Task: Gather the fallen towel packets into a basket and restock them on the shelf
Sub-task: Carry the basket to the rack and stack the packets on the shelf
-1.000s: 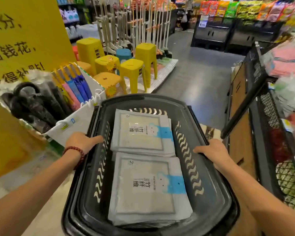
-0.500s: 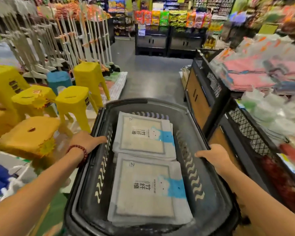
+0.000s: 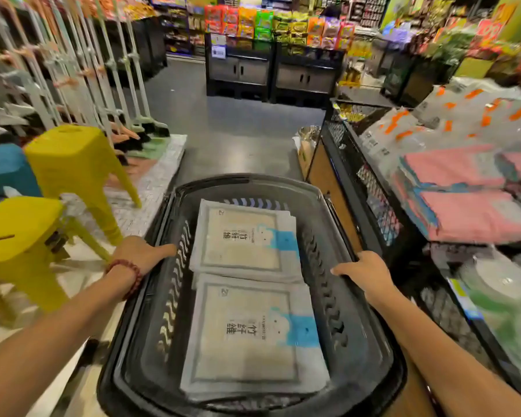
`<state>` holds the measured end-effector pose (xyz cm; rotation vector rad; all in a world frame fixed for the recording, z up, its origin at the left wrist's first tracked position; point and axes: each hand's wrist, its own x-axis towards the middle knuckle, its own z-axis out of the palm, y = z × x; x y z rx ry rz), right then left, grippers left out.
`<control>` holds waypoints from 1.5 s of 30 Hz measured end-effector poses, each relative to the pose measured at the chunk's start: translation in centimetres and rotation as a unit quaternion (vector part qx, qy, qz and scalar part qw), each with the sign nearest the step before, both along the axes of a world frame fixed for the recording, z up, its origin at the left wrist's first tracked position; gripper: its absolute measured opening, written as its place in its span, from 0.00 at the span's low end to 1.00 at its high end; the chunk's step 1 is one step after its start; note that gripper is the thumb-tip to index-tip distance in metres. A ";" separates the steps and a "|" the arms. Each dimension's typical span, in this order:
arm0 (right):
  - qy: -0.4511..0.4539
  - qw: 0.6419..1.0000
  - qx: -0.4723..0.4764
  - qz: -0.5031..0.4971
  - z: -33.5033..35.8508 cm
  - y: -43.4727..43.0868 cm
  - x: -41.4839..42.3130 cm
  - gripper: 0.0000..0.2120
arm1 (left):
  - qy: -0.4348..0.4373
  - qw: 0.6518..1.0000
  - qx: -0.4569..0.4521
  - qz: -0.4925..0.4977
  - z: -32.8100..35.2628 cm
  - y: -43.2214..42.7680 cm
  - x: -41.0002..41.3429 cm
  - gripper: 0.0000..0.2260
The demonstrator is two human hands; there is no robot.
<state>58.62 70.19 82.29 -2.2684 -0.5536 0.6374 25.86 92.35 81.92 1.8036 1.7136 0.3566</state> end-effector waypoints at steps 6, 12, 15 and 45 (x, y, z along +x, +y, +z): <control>-0.003 1.000 -0.010 -0.020 -0.7 16.2 9.2 0.21 | -0.018 1.000 -0.006 -0.005 -1.3 17.7 10.0 0.25; 0.013 0.999 -0.012 -0.046 -1.3 31.9 17.6 0.17 | -0.009 0.999 0.011 -0.046 -0.8 36.0 20.0 0.25; 0.017 0.998 -0.017 -0.063 -1.0 39.3 21.4 0.17 | 0.015 0.998 0.018 -0.063 0.4 43.9 24.4 0.25; 0.020 0.979 -0.170 0.114 -18.1 106.3 69.1 0.22 | -0.003 0.978 -0.184 0.096 -19.4 102.3 67.1 0.30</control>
